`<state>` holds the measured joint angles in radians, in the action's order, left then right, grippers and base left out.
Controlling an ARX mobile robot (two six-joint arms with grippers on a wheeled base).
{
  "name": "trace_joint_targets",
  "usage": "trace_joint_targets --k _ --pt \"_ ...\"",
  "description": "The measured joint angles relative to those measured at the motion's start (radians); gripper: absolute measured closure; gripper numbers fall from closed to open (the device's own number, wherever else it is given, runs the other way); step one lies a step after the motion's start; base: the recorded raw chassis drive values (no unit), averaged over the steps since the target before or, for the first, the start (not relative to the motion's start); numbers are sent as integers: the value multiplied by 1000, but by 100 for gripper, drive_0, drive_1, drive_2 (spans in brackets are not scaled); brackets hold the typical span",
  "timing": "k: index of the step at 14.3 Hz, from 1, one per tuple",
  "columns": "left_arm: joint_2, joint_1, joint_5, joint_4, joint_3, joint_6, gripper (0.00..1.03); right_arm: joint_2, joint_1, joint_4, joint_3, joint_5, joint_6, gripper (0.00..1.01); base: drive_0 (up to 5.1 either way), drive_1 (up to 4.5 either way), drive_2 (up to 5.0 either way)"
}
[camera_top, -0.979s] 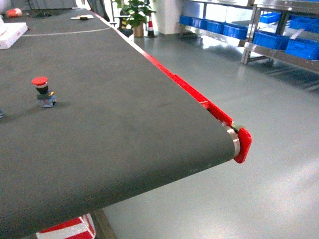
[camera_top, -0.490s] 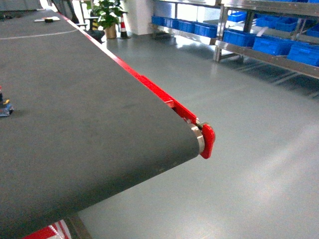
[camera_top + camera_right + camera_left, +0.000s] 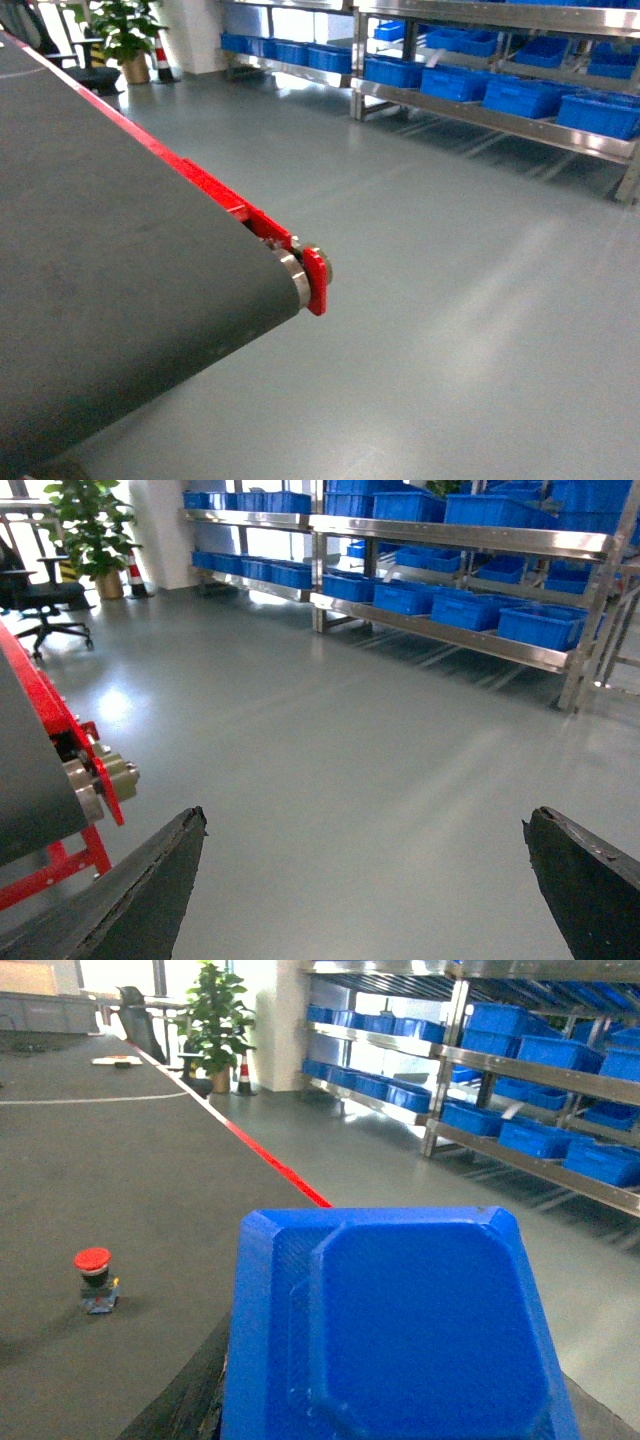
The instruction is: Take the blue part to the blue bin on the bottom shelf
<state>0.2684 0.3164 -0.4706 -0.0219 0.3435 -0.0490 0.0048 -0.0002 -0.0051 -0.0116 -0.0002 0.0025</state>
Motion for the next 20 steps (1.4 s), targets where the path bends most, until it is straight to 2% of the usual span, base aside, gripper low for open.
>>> trace_joint_targets --k 20 --pt "0 0 0 0 0 0 59 0 0 0 0 0 0 3 -160 -160 -160"
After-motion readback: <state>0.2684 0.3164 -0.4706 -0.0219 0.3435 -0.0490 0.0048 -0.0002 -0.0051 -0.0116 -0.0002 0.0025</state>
